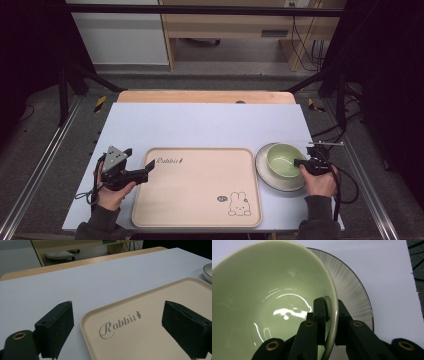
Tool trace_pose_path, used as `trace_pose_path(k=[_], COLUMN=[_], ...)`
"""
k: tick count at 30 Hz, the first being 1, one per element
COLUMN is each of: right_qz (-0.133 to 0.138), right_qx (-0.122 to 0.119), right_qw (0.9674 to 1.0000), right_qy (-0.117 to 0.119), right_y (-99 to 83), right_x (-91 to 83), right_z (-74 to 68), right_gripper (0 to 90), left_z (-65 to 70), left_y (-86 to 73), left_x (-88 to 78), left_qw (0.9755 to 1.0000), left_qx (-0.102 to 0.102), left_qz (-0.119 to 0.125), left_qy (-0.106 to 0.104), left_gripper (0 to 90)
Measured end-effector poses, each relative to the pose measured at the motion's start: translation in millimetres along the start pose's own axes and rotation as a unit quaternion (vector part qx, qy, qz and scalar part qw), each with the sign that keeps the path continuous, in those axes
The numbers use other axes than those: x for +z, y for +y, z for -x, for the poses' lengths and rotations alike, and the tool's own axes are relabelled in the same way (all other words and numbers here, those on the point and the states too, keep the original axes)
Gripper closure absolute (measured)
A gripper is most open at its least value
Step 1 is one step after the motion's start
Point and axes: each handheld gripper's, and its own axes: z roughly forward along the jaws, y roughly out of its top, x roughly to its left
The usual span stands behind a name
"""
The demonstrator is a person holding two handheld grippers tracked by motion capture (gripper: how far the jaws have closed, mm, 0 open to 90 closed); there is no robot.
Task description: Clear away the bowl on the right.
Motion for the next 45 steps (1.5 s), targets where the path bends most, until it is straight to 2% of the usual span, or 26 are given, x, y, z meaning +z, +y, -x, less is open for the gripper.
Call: trace_pose_path(k=[14,21,25,27,31,32,34,36,45], right_qz=[0.005,0.011,0.012,0.015,0.016,0.019,0.018,0.022,0.022], right_qx=[0.004,-0.014,-0.008,-0.02,-0.021,-0.029,-0.021,-0.027,-0.013], right_qw=[1.0,0.9998,0.9999,0.9996,0.9996,0.9993,0.9996,0.9993,0.9996], right_qy=[0.001,-0.005,-0.007,-0.009,-0.011,-0.013,-0.011,-0.01,-0.008], right_y=[0.7,1.6,2.4,2.2,2.2,1.7,2.0,1.6,1.4], right_x=[-3.5,-7.6,-9.8,-10.3,-11.9,-12.3,-13.0,-13.3,-15.2], right_z=[-3.6,-10.0,-14.7,-15.0,-17.4,-17.1,-18.5,-17.6,-18.7], right_gripper=[83.9,84.1,84.1,84.1,84.1,84.1,84.1,84.0,83.8], left_z=[0.8,1.3,2.0,2.0,1.8,1.9,1.9,1.9,1.6], left_y=[0.3,0.4,0.4,0.4,0.5,0.6,0.6,0.7,1.0], left_x=[-0.4,-0.6,-0.4,-0.3,-0.6,-0.8,-0.8,-0.8,-1.3], left_qw=[1.0,1.0,1.0,1.0,1.0,1.0,1.0,1.0,1.0], left_qx=[0.002,0.002,0.003,0.003,0.003,0.003,0.003,0.003,0.001], left_qz=[-0.001,0.0,0.0,0.0,0.0,0.001,0.001,0.0,0.002], left_qy=[-0.001,-0.002,-0.002,-0.002,-0.002,-0.002,-0.002,-0.002,-0.003], left_gripper=[10.3,10.3,10.3,10.3,10.3,10.3,10.3,10.3,10.3])
